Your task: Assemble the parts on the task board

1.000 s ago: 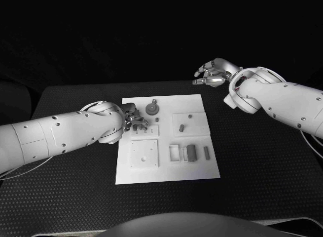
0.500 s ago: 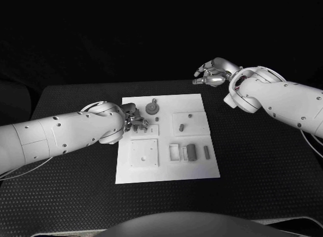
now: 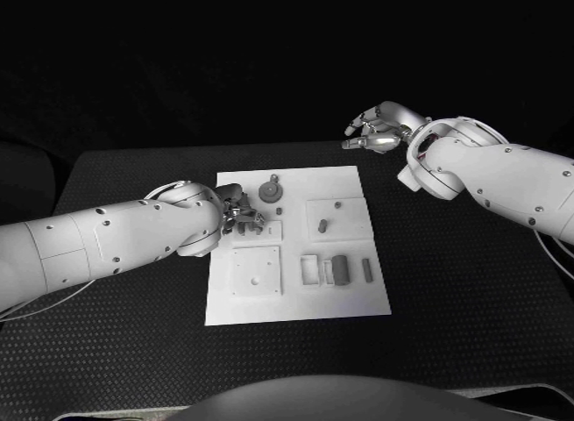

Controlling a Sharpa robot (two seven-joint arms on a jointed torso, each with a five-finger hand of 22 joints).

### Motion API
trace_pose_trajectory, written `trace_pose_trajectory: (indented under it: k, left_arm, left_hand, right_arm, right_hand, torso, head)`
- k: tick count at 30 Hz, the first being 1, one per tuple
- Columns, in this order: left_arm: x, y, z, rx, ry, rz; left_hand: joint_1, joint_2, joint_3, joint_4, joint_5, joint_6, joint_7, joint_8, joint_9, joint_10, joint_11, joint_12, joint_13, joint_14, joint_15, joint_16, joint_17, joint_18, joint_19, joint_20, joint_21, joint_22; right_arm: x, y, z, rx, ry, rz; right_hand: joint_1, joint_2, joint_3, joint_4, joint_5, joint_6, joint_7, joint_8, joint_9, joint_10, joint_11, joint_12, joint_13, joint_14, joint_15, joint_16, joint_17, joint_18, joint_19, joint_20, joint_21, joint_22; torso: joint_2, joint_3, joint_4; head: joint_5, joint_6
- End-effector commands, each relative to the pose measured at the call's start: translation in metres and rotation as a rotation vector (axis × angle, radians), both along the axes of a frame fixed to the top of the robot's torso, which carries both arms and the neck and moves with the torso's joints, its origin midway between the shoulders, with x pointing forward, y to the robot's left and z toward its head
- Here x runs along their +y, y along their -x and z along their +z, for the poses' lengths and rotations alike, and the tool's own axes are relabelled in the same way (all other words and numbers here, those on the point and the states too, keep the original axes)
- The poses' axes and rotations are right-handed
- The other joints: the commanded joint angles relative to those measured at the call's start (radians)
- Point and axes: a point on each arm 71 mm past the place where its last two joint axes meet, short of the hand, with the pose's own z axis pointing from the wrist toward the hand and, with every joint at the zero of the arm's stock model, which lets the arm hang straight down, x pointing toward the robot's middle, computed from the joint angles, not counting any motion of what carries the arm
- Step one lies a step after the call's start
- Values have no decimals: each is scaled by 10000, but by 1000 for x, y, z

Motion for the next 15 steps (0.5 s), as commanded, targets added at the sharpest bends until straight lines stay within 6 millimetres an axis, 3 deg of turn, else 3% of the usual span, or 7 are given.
trace_pose_trajectory:
  k: [1, 15]
  left_arm:
    - [-1, 1, -2, -112, -30, -79]
    - [2, 2, -4, 95, -151, -128]
  left_hand:
    - [852, 885, 696, -617, 29, 65, -29, 7, -3, 23, -29, 37, -14, -177, -233, 42, -12, 255, -6, -45, 35, 205]
    - [848, 888, 703, -618, 26, 68, -29, -3, 8, 22, -30, 44, -25, -173, -235, 42, -23, 257, -6, -44, 42, 203]
  right_arm:
    - [1, 0, 0, 43, 2, 118]
    - [0, 0, -1, 68, 12, 105]
  right_hand:
    - [-74, 0, -15, 63, 29, -43, 162, 43, -13, -92, 9, 49, -12, -49, -7, -29, -13, 530, 13, 1, -55, -11]
    - [-77, 1, -14, 70, 28, -45, 162, 45, -17, -95, 9, 54, -17, -49, -7, -28, -14, 530, 13, 0, -55, -10]
  torso:
    - [3, 1, -5]
    - [-5, 10, -4]
  head:
    - [-7, 2]
    - [-6, -31]
